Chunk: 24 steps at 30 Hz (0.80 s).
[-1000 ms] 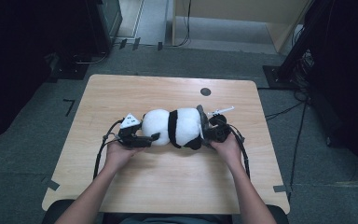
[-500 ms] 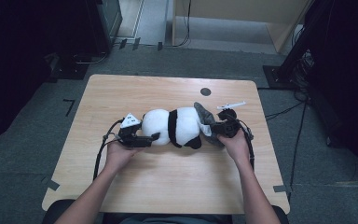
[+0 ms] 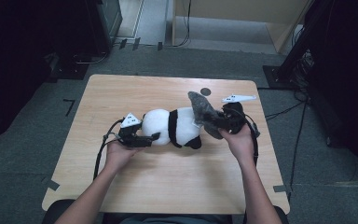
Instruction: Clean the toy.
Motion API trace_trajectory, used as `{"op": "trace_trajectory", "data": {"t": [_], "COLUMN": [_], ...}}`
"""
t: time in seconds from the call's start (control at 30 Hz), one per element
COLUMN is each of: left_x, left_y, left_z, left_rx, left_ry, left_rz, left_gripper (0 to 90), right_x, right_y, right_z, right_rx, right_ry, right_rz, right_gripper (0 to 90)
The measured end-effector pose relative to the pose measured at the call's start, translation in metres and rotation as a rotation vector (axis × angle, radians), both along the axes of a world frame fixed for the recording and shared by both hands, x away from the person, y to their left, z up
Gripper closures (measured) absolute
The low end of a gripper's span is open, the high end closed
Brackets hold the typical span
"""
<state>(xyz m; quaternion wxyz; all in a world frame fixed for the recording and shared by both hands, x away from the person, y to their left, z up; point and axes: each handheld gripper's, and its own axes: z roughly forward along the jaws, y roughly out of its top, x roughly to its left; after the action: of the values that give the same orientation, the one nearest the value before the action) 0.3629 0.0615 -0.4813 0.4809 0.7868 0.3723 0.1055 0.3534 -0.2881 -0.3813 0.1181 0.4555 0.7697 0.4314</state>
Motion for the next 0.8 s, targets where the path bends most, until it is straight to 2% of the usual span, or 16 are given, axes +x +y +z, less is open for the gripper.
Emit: {"op": "trace_trajectory", "data": {"t": [0.2,0.37,0.53,0.6,0.8], "left_x": [-0.001,-0.001,-0.002,-0.002,-0.002], "left_y": [-0.001,0.000,-0.001,-0.001,-0.001], "left_z": [0.000,0.001,0.003,0.004,0.005], "left_rx": [-0.004,0.001,0.003,0.007,0.008], "left_ry": [-0.011,-0.016,-0.011,-0.007,-0.003], "left_rz": [-0.002,-0.005,0.000,0.000,-0.002], "left_gripper": [21.1,23.7,26.6,28.4,29.3], "right_x": [-0.011,-0.017,-0.018,-0.017,-0.017], "right_y": [0.034,0.065,0.085,0.092,0.106], "right_z": [0.010,0.008,-0.003,-0.010,-0.029], "right_rx": [-0.040,-0.072,-0.090,-0.097,-0.167], "right_ry": [-0.038,-0.042,-0.057,-0.047,-0.047], "right_rz": [0.095,0.171,0.191,0.200,0.225], "right_gripper": [74.2,74.1,74.0,74.0,74.1]}}
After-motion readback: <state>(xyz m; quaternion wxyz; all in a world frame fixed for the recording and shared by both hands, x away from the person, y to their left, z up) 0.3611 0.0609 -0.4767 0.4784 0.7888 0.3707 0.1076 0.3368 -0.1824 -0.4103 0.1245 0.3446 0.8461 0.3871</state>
